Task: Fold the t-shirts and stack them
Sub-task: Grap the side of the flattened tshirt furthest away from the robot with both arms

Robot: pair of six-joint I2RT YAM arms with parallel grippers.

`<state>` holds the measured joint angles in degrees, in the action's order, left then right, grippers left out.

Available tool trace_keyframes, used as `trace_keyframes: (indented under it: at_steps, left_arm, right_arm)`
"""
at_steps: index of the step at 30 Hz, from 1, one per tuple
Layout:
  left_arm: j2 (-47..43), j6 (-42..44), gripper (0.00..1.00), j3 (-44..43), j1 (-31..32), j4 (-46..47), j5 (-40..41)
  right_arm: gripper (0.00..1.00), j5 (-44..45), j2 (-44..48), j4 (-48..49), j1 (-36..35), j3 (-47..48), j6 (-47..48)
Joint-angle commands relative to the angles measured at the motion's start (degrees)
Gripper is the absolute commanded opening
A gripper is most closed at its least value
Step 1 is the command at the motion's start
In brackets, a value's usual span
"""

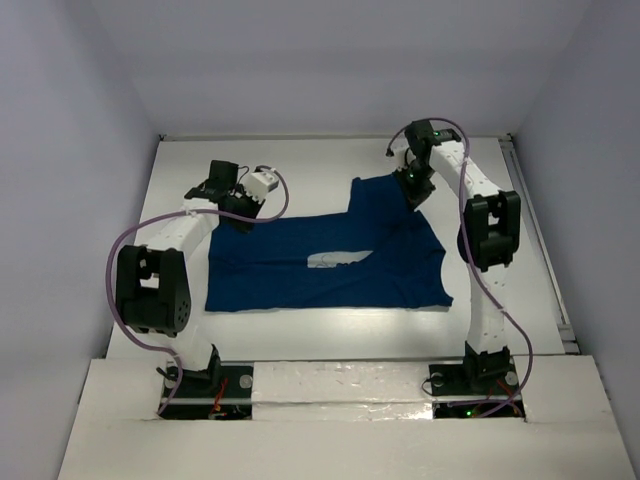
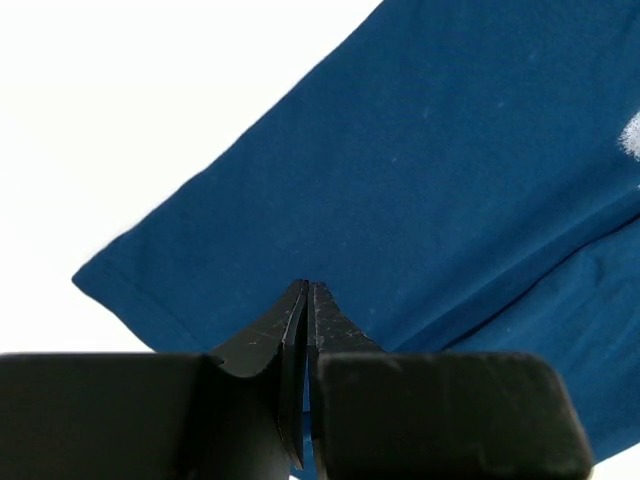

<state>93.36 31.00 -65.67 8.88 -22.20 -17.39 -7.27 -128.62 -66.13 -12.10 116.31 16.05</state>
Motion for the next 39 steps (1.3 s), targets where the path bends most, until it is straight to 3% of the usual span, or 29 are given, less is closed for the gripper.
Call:
trace_keyframes:
  at_steps: [1,4,7,10,15,18,21,26,33,39]
  left_arm:
    - [-3.01,0.11,0.00,0.54,-0.27,0.92,-0.98]
    - [-3.27,0.11,0.00,1.42,-0.27,1.71,-0.72]
    - [-2.57,-0.07,0.00,1.68,-0.27,2.16,-0.63]
    - [-2.22,-0.33,0.00,1.77,-0.27,2.68,-0.72]
    - [-2.57,-1.21,0.00,3.00,-0.27,4.70,-0.81]
    - [-2.92,-1.74,0.00,3.44,-0.27,5.32,-0.89]
    - [-3.71,-1.56,0.00,4.06,-0.27,5.23,-0.54]
    - [-5.55,-0.95,0.00,4.76,-0.27,4.97,0.86]
    - [-6.88,-1.21,0.00,6.43,-0.27,6.81,-2.47]
    - [1.99,-1.03,0.00,7.13,-0.27,7.52,-1.95]
  right_arm:
    - [0.03,-0.64,-1.10,-0.05,-0.47,7.86,0.56]
    - [0.13,0.41,-4.53,1.61,-0.99,16.27,0.03]
    - [0.17,-1.42,-11.79,-1.01,-1.00,28.73,-0.67]
    - [0.27,-3.37,-13.93,0.21,-3.71,29.23,-1.20]
    - [0.34,-1.70,-14.29,5.13,-8.72,27.39,-1.81]
    - [0.36,-0.56,-16.75,5.05,-9.44,31.41,-3.65]
    - [0.47,-0.12,-18.42,5.48,-9.44,32.66,-5.41]
    - [0.43,4.00,-20.88,3.90,-10.05,31.97,-6.56]
    - [0.15,9.01,-13.95,7.94,-10.05,17.12,-7.79]
    - [0.13,10.78,-7.71,11.19,-10.05,6.05,-7.36]
